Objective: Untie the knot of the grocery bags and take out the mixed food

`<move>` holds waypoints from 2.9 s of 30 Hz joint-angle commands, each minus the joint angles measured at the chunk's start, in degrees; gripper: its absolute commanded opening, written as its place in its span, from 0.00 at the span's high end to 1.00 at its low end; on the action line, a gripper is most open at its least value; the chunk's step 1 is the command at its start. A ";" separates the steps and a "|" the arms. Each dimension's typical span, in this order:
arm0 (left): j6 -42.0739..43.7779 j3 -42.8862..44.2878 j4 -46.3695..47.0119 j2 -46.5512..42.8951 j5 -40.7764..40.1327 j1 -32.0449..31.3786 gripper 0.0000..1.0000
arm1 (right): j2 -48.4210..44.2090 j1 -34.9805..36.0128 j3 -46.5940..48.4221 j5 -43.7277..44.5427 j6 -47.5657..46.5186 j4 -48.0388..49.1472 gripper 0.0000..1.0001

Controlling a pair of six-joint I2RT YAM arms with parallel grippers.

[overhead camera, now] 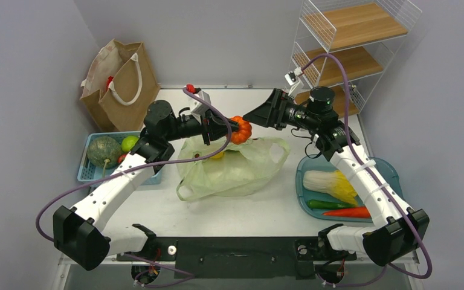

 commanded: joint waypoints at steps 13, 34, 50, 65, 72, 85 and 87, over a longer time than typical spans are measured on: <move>-2.37 1.93 8.39 -1.25 0.66 -1.27 1.00 | -0.06 1.96 -2.20 -3.84 1.82 6.24 0.24; -2.00 4.52 4.14 -0.34 -1.48 -1.17 0.32 | -2.71 -4.06 -6.77 -7.17 0.46 5.86 0.77; 3.77 -0.68 -2.41 -2.14 -2.36 -0.47 0.24 | -1.67 -53.19 -0.07 5.55 -87.08 -77.21 0.79; 7.04 -0.79 -8.59 -1.89 -4.60 -1.14 0.23 | -7.04 -45.72 -7.21 15.28 -97.55 -74.62 0.12; 20.73 -4.98 -20.40 -6.41 -3.30 -0.08 0.25 | -9.01 -41.81 -3.26 13.36 -90.73 -70.11 0.08; 58.87 -9.96 -45.31 0.90 -19.27 -5.12 0.59 | -7.13 -18.31 4.62 11.99 -66.07 -52.22 0.11; 60.43 -10.17 -42.45 3.82 -21.30 -5.36 0.59 | -5.79 -16.39 5.32 12.14 -63.28 -50.17 0.12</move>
